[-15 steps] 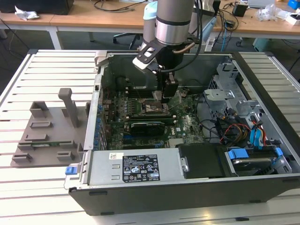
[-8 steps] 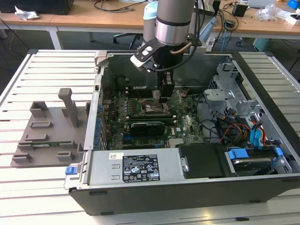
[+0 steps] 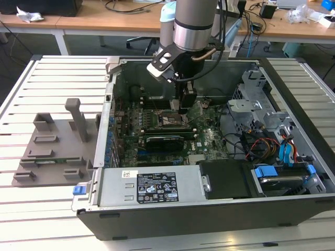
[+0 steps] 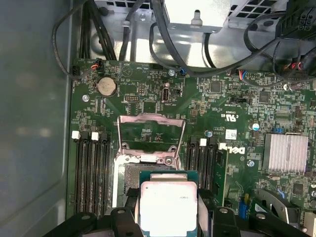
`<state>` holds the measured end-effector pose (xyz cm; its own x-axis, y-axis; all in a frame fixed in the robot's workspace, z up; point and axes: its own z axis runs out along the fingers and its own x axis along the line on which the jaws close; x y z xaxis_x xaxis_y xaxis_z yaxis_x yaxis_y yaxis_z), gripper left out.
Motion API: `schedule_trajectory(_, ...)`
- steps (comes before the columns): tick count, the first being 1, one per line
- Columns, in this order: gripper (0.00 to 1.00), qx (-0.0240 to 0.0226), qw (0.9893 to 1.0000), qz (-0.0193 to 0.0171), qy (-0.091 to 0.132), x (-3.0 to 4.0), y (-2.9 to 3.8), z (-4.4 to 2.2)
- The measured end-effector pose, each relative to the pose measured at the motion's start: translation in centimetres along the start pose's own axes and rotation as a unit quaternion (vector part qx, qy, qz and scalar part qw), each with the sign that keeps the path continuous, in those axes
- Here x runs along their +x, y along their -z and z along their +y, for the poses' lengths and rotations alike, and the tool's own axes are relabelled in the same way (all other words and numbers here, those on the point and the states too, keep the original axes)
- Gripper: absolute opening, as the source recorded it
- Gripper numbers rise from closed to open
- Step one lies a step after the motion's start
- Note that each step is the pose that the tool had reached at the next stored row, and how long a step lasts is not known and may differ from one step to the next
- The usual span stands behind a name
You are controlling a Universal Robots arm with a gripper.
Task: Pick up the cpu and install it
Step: 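Close the cpu cover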
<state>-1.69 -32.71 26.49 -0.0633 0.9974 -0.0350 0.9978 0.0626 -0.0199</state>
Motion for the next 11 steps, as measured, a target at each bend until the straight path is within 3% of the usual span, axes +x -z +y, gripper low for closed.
schedule_trajectory(11, 0.55, 0.0000, 1.0000, 0.0001, 0.000, 0.11, -0.52, 0.01)
